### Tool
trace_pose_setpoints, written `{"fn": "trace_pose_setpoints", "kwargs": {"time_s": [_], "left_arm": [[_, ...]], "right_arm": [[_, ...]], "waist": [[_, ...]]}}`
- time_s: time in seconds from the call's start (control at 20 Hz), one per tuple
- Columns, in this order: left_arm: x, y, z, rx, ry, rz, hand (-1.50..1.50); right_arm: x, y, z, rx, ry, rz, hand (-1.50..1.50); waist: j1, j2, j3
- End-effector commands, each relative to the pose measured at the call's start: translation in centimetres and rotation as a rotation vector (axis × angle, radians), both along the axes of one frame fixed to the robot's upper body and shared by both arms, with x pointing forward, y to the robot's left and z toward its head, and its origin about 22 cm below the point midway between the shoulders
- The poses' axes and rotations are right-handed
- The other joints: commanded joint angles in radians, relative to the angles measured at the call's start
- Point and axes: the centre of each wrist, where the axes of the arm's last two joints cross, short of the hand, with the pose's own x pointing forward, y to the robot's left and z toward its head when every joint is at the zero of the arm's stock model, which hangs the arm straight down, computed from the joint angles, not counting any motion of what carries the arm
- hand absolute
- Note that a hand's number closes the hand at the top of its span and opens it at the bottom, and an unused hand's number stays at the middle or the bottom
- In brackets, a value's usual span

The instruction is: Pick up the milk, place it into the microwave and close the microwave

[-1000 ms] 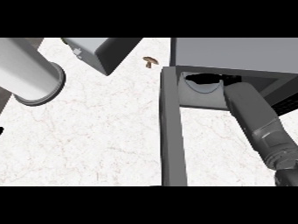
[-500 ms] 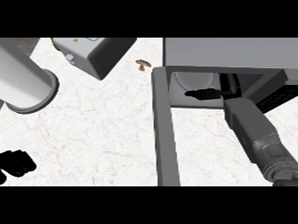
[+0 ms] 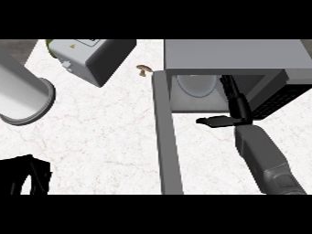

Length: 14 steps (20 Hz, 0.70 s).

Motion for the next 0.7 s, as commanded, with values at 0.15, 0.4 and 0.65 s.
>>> {"fn": "trace_pose_setpoints", "kwargs": {"time_s": [0.15,0.4,0.65], "left_arm": [[-0.4,-2.5,0.5,0.051,-0.001,-0.072,1.50],[1.6,-6.6,0.2,0.090,-0.016,-0.100,1.50],[4.1,-9.8,-0.4,0.180,-0.070,-0.167,1.50]], "right_arm": [[-4.8,-1.6,-3.5,0.005,0.012,0.033,-1.50],[-7.3,-3.7,-3.8,0.006,0.038,-0.030,-1.50],[-11.3,-4.9,-4.3,0.015,0.032,-0.017,-1.50]], "waist": [[-0.024,-0.011,-0.002],[-0.035,-0.011,-0.002],[-0.044,-0.010,-0.003]]}}
